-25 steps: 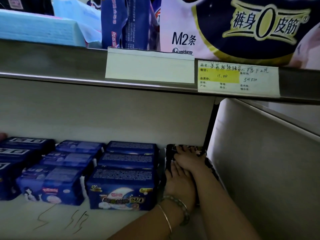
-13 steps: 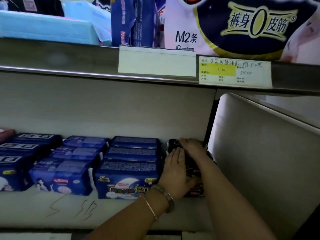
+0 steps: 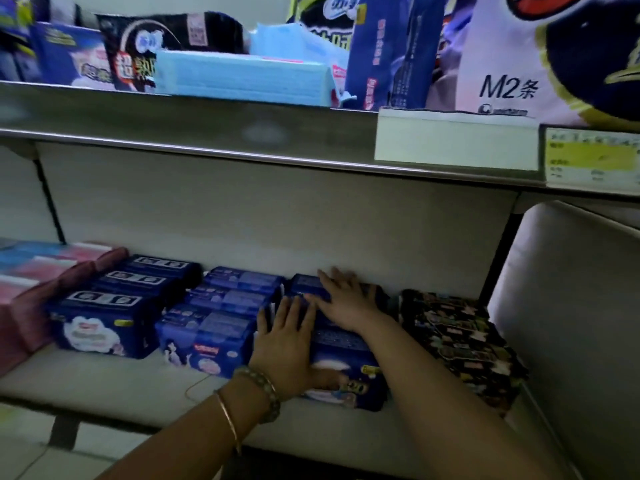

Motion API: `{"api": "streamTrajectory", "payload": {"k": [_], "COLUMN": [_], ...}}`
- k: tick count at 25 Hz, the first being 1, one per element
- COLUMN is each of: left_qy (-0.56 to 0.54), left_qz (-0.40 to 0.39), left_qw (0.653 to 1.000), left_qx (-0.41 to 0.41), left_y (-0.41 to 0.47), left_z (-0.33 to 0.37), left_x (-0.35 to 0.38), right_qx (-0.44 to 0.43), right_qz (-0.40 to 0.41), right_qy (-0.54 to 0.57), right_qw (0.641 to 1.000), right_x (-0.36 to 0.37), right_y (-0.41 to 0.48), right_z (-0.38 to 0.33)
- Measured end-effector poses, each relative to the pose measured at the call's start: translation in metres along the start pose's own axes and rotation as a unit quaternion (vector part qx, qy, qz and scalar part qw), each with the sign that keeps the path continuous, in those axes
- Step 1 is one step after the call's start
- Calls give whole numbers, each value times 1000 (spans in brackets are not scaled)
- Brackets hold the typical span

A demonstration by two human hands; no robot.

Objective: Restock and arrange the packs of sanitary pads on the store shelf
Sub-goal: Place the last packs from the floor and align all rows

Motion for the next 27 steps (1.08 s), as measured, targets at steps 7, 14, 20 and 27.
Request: {"api": "streamTrajectory", "payload": {"k": [7, 14, 20, 27], "left_qy": [4, -1, 1, -1], "left_qz": [-47, -42, -49, -32], "left_qw": [999, 999, 999, 999], "left_qx": [-12, 4, 2, -11], "left_y": [6, 5, 10, 18], "left_z": [-2, 12, 18, 12], "left_x": [11, 13, 15, 13], "right_qx": [16, 31, 30, 34], "right_qz": [-43, -43, -43, -24], "right_qy": [-42, -33, -38, -41], "right_qw": [998, 998, 998, 998], "right_x": [15, 15, 13, 11], "right_y": [7, -2, 0, 9], "right_z": [-1, 11, 17, 20]}}
Point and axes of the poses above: each hand's wrist, its own y-axis towards the middle knuckle, its own x-axis out of the palm, z = x × y, the point moved 9 cm from there along y, towards the middle knuckle, and after that the axes turned 6 degrees about -z, right-handed, at the moved point
